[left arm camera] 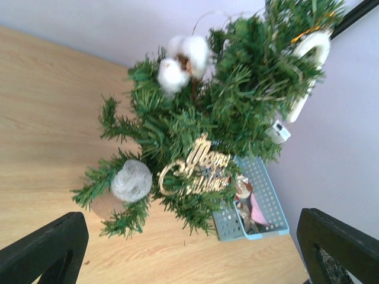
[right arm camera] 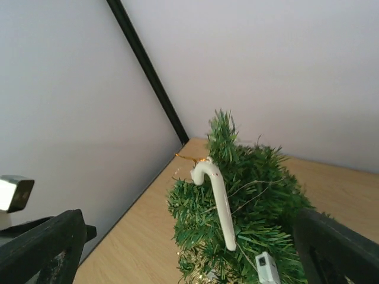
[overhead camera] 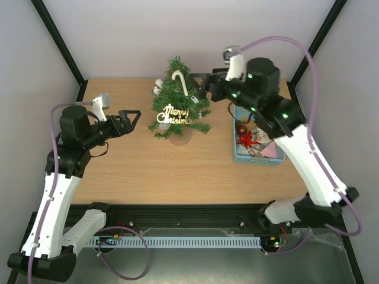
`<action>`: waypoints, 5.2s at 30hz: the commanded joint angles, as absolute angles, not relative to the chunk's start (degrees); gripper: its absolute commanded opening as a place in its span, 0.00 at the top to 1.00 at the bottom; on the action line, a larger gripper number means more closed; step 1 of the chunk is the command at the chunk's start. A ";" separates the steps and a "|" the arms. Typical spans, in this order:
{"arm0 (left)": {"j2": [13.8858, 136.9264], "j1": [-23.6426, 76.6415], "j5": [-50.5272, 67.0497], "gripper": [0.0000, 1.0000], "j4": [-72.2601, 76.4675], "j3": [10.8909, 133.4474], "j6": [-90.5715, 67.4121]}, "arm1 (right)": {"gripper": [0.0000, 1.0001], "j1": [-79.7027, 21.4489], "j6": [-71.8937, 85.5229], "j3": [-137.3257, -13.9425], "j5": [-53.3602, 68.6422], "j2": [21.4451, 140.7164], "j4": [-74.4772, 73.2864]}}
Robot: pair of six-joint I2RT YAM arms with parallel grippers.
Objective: Decorate the small christmas tree
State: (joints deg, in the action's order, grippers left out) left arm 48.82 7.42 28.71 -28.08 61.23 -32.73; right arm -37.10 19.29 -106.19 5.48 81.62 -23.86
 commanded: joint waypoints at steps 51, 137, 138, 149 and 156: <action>47.46 6.64 -4.84 0.01 -5.03 34.41 -25.99 | 0.01 -27.07 34.41 -36.81 -29.49 49.34 -15.06; 87.71 -3.34 -0.26 0.00 75.60 12.48 -5.52 | 0.01 -9.35 34.87 -37.24 -20.09 55.19 -5.08; 87.71 -3.36 -0.26 0.01 75.63 12.48 -5.53 | 0.01 -10.49 35.48 -38.72 -18.53 54.52 -9.56; 87.72 -3.34 -0.26 0.01 75.59 12.46 -5.53 | 0.01 -18.78 51.37 -41.75 -11.69 47.43 -38.92; 87.72 -3.34 -0.26 0.00 75.70 12.39 -5.54 | 0.01 -21.09 54.58 -32.48 -12.32 54.39 -26.67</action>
